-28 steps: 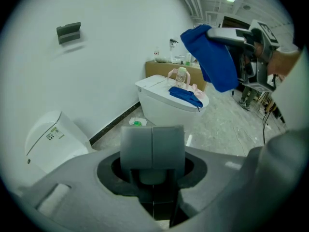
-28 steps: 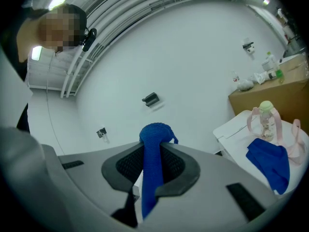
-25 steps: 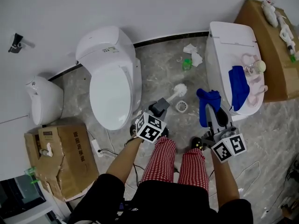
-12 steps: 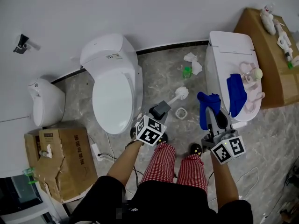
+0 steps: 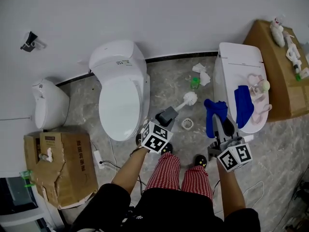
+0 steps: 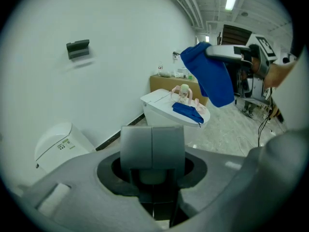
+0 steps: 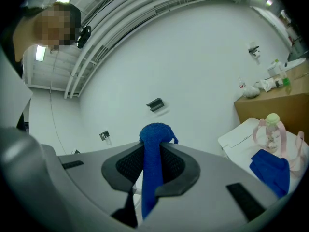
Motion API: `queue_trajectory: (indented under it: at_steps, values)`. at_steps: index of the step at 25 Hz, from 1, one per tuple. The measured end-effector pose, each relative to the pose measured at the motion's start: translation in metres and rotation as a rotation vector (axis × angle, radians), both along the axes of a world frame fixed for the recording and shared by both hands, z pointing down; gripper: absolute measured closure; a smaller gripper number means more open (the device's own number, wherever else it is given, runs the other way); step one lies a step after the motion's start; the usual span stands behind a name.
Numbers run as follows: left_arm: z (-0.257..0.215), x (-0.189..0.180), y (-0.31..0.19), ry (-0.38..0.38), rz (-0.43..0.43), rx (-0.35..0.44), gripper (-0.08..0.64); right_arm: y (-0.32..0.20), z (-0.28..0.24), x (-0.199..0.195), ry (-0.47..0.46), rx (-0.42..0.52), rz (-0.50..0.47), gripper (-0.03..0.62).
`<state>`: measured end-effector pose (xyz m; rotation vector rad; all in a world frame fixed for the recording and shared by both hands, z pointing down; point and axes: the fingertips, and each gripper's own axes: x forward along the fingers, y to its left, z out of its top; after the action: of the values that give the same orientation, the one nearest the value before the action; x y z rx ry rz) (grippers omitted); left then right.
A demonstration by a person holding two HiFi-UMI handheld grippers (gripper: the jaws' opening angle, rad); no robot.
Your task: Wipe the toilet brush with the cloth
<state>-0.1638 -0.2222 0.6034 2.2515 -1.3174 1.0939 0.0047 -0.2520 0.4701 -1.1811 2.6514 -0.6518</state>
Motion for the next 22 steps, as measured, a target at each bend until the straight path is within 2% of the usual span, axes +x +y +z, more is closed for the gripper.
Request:
queue_trajectory:
  at_steps: [5, 13, 18, 22]
  values:
    - [-0.015, -0.005, 0.0, 0.027, -0.032, 0.02, 0.4, 0.002, -0.005, -0.002, 0.026, -0.003, 0.003, 0.528]
    - [-0.039, -0.001, -0.004, 0.018, 0.001, 0.07, 0.4, -0.001, -0.027, -0.006, 0.038, 0.029, -0.01, 0.528]
    - [-0.056, -0.001, -0.007, 0.045, -0.047, 0.098, 0.4, -0.001, -0.042, -0.012, 0.024, 0.055, -0.033, 0.528]
    - [-0.068, 0.003, -0.009, 0.061, -0.052, 0.119, 0.4, -0.004, -0.052, -0.015, 0.034, 0.056, -0.04, 0.528]
